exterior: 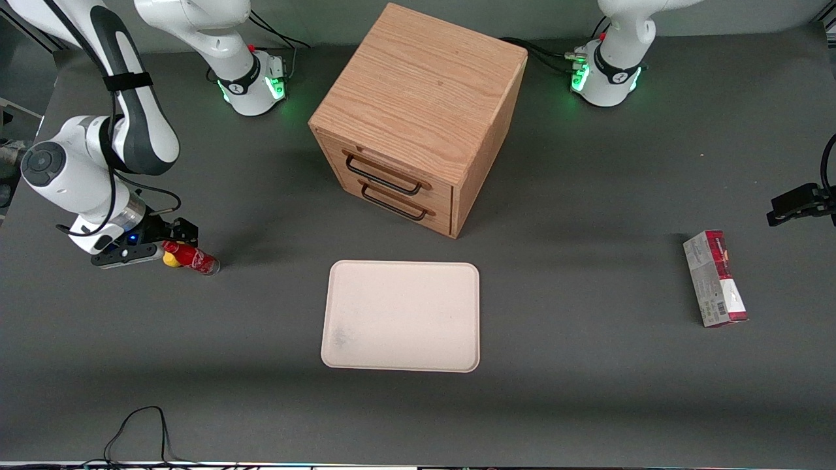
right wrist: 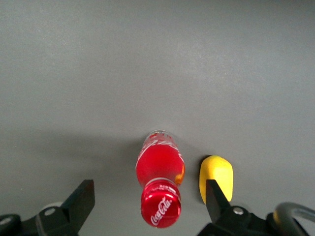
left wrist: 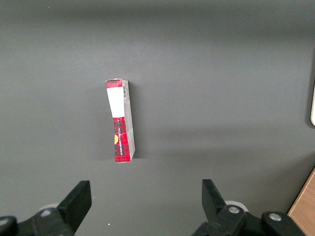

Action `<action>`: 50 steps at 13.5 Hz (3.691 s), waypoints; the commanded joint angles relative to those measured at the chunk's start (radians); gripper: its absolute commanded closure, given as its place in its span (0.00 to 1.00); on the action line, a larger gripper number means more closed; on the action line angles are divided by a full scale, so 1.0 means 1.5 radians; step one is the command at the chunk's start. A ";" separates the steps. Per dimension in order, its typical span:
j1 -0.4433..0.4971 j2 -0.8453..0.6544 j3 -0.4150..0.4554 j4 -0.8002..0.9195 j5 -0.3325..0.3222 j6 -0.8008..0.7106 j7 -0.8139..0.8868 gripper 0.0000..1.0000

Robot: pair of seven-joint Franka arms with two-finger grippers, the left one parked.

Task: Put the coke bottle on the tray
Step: 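Close the right gripper on the bottle cap and lift it, then carry the bottle with the right gripper over the white tray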

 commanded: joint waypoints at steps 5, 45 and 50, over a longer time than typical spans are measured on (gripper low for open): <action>0.002 0.007 -0.005 0.010 0.011 -0.004 -0.012 0.92; 0.263 0.419 0.145 0.942 -0.064 -0.523 0.235 1.00; 0.255 0.502 0.144 0.933 -0.066 -0.456 0.234 1.00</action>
